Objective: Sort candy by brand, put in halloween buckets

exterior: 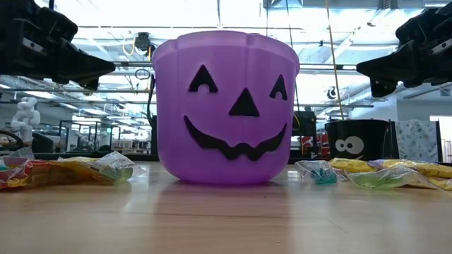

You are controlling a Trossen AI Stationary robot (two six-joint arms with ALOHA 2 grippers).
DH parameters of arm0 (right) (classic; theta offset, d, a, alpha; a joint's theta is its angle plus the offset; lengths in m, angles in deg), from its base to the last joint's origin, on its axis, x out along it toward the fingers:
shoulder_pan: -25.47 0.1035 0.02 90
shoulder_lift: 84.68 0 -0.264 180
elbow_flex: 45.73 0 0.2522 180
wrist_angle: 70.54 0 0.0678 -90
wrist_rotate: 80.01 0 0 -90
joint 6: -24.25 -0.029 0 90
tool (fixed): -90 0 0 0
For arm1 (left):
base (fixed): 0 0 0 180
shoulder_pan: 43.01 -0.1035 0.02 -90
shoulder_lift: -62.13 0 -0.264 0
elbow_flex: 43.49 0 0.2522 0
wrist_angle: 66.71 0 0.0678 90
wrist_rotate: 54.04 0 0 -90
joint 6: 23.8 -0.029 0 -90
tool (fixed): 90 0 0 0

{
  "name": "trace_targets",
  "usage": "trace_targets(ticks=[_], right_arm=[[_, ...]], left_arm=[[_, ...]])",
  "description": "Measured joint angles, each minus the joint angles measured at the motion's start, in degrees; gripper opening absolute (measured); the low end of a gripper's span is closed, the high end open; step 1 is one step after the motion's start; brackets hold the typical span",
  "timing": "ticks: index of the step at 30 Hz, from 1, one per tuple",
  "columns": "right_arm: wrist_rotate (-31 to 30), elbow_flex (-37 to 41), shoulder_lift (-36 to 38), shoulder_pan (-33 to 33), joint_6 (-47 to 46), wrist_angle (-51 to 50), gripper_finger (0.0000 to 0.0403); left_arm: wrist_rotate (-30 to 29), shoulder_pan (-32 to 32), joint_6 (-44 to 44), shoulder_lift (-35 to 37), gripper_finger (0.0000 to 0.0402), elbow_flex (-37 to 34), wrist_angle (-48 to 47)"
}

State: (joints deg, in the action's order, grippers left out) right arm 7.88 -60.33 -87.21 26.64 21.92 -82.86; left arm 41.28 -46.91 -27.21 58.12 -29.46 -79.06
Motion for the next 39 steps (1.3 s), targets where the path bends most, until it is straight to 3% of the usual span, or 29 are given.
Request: trace_targets(ticks=[39], right_arm=[[-0.9,-0.4,0.0,0.0,2.9,0.6,0.0]], left_arm=[[0.0,0.0,0.0,0.0,0.0015,0.0,0.0]])
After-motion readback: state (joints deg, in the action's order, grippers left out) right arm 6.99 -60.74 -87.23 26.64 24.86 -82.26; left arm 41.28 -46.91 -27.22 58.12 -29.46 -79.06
